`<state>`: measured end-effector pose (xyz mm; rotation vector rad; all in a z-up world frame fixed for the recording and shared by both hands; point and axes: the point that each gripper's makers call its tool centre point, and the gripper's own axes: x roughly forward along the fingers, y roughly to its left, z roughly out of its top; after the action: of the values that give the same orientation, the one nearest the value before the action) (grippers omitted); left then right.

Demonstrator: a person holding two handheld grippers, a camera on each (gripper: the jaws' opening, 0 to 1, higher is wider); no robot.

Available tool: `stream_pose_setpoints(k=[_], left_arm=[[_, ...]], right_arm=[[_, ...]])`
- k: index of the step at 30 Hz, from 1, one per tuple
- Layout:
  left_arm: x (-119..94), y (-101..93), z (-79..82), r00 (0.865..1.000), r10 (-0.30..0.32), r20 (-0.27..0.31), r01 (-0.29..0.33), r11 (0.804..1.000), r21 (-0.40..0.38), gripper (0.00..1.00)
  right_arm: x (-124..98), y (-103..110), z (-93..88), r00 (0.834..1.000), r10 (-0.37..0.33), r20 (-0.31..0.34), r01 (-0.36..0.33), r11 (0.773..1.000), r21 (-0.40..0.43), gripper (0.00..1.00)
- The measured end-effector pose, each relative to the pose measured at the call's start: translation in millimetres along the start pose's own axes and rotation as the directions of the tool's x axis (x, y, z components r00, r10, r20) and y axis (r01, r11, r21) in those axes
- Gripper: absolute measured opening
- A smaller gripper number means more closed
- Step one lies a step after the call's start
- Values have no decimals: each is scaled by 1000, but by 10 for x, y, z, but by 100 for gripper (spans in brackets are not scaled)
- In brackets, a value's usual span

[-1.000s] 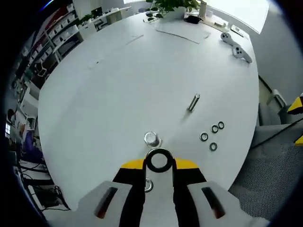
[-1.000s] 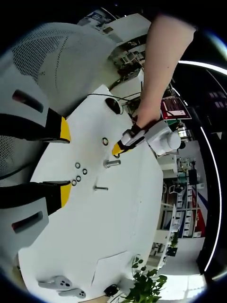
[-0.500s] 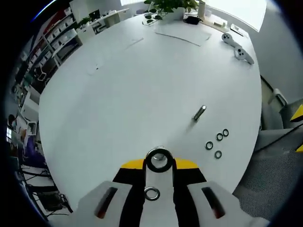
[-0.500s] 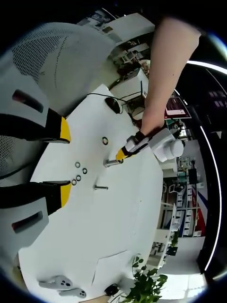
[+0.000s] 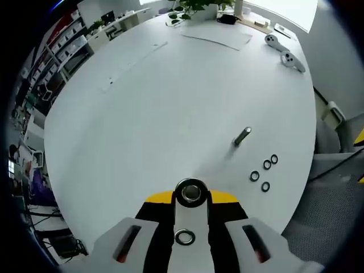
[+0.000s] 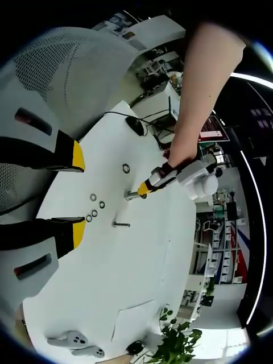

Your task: Place the washer onto the threaded stud by aligning its center hole with the stud, sliding it down to the base, and recovering from edge contact or off-axis alignment until the washer reaches the visible bottom stop.

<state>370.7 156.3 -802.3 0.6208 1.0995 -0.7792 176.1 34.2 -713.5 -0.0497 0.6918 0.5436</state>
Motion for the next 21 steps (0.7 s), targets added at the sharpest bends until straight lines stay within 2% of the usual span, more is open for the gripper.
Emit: stream_pose_setpoints(k=[21], left_arm=[[332,-37,-98,997,5,-73,0,998,57,19]], right_arm=[[5,-13,-14,1000,-6,-8,6,1000,1,34]])
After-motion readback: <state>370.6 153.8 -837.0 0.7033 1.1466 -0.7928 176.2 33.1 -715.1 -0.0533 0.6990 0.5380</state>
